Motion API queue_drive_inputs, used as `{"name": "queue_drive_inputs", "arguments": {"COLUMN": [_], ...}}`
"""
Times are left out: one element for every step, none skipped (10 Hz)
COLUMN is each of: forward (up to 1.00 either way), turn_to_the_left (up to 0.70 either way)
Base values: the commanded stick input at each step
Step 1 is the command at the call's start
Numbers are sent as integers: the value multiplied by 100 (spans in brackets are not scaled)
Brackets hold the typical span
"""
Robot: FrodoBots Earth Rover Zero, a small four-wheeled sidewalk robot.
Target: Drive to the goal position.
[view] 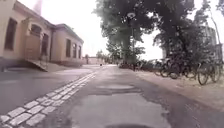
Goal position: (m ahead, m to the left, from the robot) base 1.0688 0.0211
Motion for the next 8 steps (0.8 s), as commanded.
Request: {"name": "queue_drive_inputs", "arguments": {"forward": [70,70,70,70,70,70,70,70], "turn_to_the_left": [0,0,0,0,0,0,0,0]}}
